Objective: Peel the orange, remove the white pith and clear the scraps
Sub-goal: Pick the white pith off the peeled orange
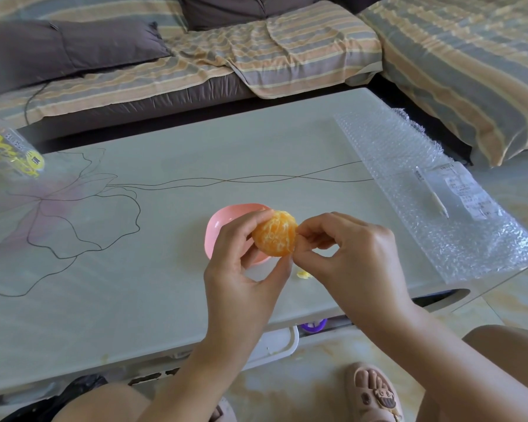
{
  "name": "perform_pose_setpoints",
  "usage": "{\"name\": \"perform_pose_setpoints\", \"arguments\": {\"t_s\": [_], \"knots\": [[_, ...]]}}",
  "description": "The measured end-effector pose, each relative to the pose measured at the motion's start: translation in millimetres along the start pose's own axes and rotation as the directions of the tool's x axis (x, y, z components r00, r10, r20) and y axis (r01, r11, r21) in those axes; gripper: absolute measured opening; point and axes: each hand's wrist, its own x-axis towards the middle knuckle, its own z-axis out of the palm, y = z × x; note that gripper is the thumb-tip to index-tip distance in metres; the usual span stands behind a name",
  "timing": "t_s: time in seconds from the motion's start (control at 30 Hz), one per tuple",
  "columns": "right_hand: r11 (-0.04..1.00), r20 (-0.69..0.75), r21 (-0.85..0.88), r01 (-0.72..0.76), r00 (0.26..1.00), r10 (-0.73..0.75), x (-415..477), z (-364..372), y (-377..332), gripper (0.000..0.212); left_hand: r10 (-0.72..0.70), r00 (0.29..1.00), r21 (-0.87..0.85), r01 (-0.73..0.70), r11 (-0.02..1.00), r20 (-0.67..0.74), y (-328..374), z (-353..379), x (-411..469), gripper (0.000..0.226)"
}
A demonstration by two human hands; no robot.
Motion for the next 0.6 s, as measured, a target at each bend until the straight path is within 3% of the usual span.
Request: {"name": "perform_pose_setpoints", "arguments": {"t_s": [0.2, 0.6], "knots": [[0.997, 0.023, 0.074, -0.035, 0.999, 0.033, 3, -2, 0, 0.003, -0.021, 0.999, -0.022, 0.021, 1.000, 0.029, 3, 0, 0, 0.047], [0.955, 0.205, 0.218, -0.200, 0.966, 0.156, 12, -13, 1, 0.015, -0.237, 0.955, -0.152, 0.264, 0.952, 0.176, 6, -8, 5, 0.051]]}}
